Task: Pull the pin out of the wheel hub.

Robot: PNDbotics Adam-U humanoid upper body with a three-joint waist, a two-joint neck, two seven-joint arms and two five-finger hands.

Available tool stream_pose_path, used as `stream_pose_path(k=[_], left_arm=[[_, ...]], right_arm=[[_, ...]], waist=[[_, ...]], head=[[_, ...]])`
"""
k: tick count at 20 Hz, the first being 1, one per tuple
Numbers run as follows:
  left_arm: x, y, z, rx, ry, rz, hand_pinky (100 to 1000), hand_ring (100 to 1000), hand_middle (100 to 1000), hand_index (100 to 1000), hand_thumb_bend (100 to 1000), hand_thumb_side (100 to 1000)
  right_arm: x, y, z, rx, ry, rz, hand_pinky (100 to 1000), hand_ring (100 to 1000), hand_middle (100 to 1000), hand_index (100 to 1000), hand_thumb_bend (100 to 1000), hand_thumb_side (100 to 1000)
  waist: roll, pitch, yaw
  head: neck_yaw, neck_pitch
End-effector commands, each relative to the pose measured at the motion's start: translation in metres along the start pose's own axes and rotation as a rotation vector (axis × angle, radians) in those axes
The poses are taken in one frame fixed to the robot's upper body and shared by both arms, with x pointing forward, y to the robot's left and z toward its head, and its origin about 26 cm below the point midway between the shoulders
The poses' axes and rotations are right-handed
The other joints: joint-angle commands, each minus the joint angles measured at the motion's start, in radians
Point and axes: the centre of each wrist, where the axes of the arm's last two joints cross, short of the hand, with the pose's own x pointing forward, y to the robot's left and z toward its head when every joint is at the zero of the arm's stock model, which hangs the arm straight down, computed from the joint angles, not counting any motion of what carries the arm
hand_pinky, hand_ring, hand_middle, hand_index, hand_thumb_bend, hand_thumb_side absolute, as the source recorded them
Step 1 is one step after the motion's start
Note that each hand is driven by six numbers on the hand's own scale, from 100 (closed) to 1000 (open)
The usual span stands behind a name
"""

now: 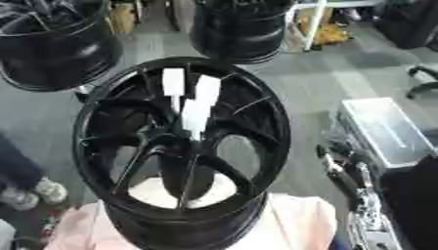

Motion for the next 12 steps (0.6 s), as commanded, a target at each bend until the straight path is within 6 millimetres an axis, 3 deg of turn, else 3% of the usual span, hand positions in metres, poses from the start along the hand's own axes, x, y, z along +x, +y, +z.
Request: stream_pose_path(k=[1, 3, 7, 12], left_arm=[[0.009, 0.002, -0.001, -0.004, -0.029, -0.012, 692, 612, 588, 655, 100, 842], [0.009, 0.003, -0.001, -0.005, -0.029, -0.014, 692, 612, 588, 655, 100, 843], [0.008, 0.003, -0.001, -0.013, -0.022, -0.018, 692, 612, 588, 655, 100, 845], [0.007, 0.001, -0.001, -0.027, -0.018, -0.021, 692, 612, 588, 655, 100, 844]], right_arm=[[0.021, -0.012, -0.016, -0.019, -0.080, 0.039, 661, 620, 752, 805, 431, 440], [0.038, -0.021, -0.029, -0.029, -0.135, 0.067, 663, 621, 752, 806, 427, 442], [0.096, -0.038, -0.069, -0.018, -0.304, 0.160, 674, 630, 756, 813, 405, 436], [0.195, -0.038, -0.115, 0.161, -0.552, 0.366, 688, 641, 762, 822, 389, 441]], waist=[[-0.002, -0.005, 0.002], [-0.005, -0.007, 0.004], [-0.012, -0.011, 0.009], [-0.017, -0.015, 0.026]], head=[[-0.002, -0.002], [-0.003, -0.002], [-0.008, -0.002], [-0.015, -0.002]])
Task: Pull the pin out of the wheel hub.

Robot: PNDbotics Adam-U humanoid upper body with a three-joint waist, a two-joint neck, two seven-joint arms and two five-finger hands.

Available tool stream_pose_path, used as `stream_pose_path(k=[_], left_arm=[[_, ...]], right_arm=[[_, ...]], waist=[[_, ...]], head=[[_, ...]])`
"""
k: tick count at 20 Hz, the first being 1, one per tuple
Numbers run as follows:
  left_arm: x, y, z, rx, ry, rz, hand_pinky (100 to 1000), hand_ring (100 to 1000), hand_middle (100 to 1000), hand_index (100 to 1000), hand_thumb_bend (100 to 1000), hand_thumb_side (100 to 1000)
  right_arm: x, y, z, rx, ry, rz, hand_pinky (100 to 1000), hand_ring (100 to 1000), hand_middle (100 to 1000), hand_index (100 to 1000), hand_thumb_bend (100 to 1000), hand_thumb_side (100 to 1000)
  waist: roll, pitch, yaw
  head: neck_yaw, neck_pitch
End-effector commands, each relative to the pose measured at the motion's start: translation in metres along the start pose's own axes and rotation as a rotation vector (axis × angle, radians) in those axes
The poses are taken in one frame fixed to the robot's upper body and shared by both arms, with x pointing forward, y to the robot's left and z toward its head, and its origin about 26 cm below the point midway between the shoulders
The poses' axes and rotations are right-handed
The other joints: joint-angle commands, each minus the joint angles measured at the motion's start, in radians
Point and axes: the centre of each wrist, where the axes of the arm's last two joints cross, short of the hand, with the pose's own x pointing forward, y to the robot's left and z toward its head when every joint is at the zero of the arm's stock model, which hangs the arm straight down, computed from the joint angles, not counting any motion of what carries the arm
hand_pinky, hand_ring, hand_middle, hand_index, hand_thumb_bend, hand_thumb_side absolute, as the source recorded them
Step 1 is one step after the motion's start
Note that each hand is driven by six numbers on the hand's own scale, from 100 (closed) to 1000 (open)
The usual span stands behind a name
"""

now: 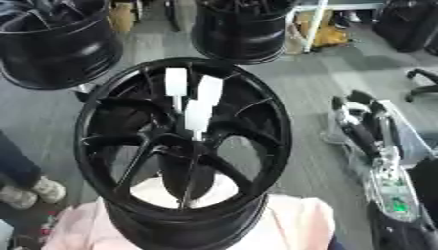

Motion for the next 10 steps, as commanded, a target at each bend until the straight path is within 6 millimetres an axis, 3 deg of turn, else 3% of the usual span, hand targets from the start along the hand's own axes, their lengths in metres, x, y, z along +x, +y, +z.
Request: stream_pose_path(k=[1, 5, 10], left_arm=[[0.009, 0.002, -0.002, -0.019, -0.029, -0.021, 692, 612, 588, 655, 100, 845], [0.008, 0.001, -0.002, -0.032, -0.027, -0.021, 692, 612, 588, 655, 100, 845], [0.008, 0.000, -0.003, -0.041, -0.027, -0.024, 692, 613, 588, 655, 100, 845]], right_arm=[[0.045, -0.022, -0.041, 0.138, -0.160, 0.150, 696, 647, 765, 827, 384, 445], [0.084, -0.015, -0.081, 0.362, -0.302, 0.265, 710, 659, 769, 832, 377, 445], [0.102, 0.003, -0.111, 0.595, -0.365, 0.359, 719, 669, 773, 837, 376, 444]], waist=[[0.000, -0.014, 0.006], [-0.002, -0.017, 0.018], [-0.004, -0.020, 0.027]], head=[[-0.007, -0.002], [-0.010, -0.002], [-0.010, -0.002]])
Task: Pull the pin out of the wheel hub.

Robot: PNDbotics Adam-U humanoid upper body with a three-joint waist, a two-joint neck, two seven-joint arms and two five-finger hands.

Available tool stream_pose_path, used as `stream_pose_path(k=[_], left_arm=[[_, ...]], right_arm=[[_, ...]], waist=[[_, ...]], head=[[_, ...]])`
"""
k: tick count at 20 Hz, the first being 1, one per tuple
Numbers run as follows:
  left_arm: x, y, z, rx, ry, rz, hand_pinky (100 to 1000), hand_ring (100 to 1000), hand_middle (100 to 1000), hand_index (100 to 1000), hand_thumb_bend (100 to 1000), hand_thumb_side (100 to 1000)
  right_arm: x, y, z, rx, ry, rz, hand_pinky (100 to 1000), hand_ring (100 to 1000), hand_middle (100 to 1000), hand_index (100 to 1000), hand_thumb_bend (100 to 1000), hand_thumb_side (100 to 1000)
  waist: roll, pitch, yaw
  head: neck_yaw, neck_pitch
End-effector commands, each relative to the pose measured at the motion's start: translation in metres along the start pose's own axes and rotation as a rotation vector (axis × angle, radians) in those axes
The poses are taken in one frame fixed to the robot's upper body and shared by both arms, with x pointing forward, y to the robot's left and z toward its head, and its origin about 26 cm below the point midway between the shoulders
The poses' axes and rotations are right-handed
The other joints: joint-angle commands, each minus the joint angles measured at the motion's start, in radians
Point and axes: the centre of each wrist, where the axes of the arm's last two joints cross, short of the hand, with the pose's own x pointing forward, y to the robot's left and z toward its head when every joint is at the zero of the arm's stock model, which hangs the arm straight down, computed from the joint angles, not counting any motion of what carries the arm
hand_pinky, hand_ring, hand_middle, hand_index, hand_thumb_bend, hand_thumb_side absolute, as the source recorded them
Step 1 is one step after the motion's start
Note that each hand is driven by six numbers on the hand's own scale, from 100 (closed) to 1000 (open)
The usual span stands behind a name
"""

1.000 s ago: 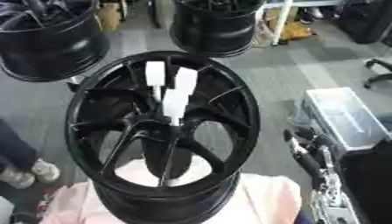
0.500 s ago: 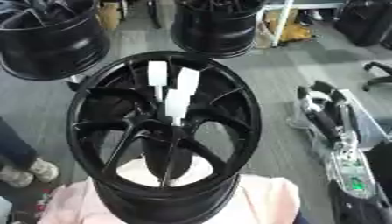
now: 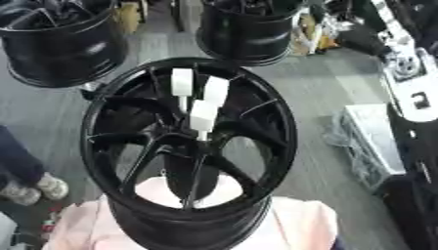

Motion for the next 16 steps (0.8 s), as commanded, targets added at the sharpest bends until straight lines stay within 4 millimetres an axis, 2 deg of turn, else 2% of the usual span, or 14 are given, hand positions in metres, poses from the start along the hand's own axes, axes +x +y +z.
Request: stream_pose_path(k=[1, 6, 16], left_arm=[[0.009, 0.003, -0.003, -0.015, -0.027, -0.024, 692, 613, 588, 655, 100, 846], [0.008, 0.003, -0.003, -0.019, -0.026, -0.028, 692, 613, 588, 655, 100, 845], [0.008, 0.003, -0.003, -0.027, -0.024, -0.028, 692, 613, 589, 655, 100, 847]], right_arm=[[0.002, -0.012, -0.015, 0.144, -0.023, 0.073, 723, 673, 775, 841, 378, 444], [-0.003, 0.003, -0.040, 0.320, -0.048, 0.082, 730, 686, 783, 849, 380, 440], [-0.017, 0.048, -0.065, 0.500, -0.037, 0.060, 739, 703, 790, 859, 383, 433]], waist=[[0.001, -0.016, 0.003], [-0.002, -0.020, 0.010], [0.000, -0.022, 0.012]], head=[[-0.002, -0.002], [0.002, -0.002], [0.001, -0.002]])
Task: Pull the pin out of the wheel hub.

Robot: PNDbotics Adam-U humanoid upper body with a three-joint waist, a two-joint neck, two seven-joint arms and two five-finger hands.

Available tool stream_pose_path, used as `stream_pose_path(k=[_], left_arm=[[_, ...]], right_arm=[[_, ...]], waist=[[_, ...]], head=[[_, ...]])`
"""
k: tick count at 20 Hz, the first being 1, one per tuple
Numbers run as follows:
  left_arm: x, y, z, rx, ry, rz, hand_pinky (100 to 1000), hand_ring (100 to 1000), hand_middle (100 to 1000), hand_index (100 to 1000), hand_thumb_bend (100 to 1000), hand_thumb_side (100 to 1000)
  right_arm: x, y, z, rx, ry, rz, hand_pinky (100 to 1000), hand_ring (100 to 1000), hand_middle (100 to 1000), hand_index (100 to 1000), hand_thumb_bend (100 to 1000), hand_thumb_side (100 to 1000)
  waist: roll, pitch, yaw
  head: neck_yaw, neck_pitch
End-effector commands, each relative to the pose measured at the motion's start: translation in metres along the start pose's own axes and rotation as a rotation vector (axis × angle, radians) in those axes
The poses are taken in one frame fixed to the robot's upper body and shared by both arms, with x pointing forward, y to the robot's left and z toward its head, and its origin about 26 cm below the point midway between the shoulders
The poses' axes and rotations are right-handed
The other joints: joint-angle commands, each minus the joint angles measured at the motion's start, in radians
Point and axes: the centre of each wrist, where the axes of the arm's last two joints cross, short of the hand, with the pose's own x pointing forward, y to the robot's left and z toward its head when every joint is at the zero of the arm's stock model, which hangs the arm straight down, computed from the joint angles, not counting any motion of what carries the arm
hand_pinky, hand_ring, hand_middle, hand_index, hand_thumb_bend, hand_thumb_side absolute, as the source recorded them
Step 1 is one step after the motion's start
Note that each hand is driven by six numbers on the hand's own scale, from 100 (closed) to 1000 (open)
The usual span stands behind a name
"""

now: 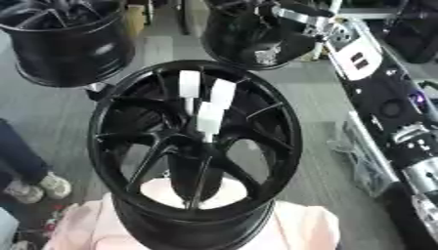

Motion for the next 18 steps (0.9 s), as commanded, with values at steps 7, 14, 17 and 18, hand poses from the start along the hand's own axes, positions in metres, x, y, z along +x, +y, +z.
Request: stream_pose_path(k=[7, 14, 17, 18], left_arm=[[0.007, 0.002, -0.002, -0.013, -0.023, -0.018, 692, 612, 590, 656, 100, 850], [0.006, 0.002, -0.002, -0.013, -0.022, -0.018, 692, 612, 591, 657, 100, 851], [0.006, 0.002, -0.002, -0.014, -0.021, -0.017, 692, 612, 592, 657, 100, 852], [0.006, 0.002, -0.002, -0.014, -0.021, -0.017, 692, 612, 592, 657, 100, 852]], right_arm=[[-0.005, 0.012, -0.018, 0.056, 0.030, 0.014, 742, 709, 791, 865, 383, 436], [-0.007, 0.024, -0.025, 0.121, 0.031, 0.026, 745, 712, 791, 867, 384, 439], [-0.008, 0.026, -0.026, 0.133, 0.030, 0.028, 745, 713, 791, 867, 385, 441], [-0.008, 0.027, -0.026, 0.137, 0.031, 0.029, 745, 713, 791, 867, 386, 442]], waist=[[0.008, -0.010, 0.002], [0.009, -0.007, 0.003], [0.009, -0.007, 0.003], [0.009, -0.007, 0.003]], head=[[-0.002, -0.002], [-0.001, -0.002], [-0.001, -0.002], [-0.001, -0.002]])
